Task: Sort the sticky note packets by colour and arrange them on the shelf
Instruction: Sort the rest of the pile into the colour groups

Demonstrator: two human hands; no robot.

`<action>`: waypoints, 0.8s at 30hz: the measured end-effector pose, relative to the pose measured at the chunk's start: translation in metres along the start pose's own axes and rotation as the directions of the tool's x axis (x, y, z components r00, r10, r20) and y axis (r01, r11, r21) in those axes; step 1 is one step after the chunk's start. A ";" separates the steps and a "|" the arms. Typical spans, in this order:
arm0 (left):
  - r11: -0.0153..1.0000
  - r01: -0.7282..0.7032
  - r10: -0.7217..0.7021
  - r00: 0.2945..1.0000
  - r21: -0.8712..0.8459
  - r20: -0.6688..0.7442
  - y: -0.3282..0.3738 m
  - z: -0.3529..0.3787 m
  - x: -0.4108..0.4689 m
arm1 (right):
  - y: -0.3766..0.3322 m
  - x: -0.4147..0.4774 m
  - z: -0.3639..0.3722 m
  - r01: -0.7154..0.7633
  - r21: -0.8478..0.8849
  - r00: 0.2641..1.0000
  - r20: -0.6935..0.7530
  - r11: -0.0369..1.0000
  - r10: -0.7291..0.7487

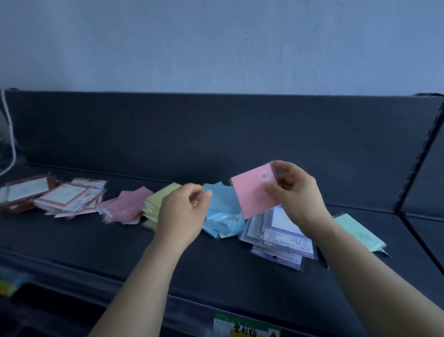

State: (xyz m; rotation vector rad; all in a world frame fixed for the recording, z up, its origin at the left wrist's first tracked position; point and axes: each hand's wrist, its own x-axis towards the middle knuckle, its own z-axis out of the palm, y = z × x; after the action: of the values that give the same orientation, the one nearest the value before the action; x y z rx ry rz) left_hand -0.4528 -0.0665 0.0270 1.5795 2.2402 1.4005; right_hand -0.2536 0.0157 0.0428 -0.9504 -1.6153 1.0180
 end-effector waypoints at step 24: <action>0.966 0.183 -0.175 0.983 -0.180 0.060 -0.150 -0.135 0.091 | -0.054 0.032 0.247 0.044 -0.369 0.974 0.224 0.928 0.042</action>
State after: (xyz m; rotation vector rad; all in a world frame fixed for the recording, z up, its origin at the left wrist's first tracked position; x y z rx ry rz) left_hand -0.6725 -0.0899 0.0405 1.3016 2.0978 1.4605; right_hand -0.5061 -0.0172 0.0578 -1.1126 -2.0516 0.8576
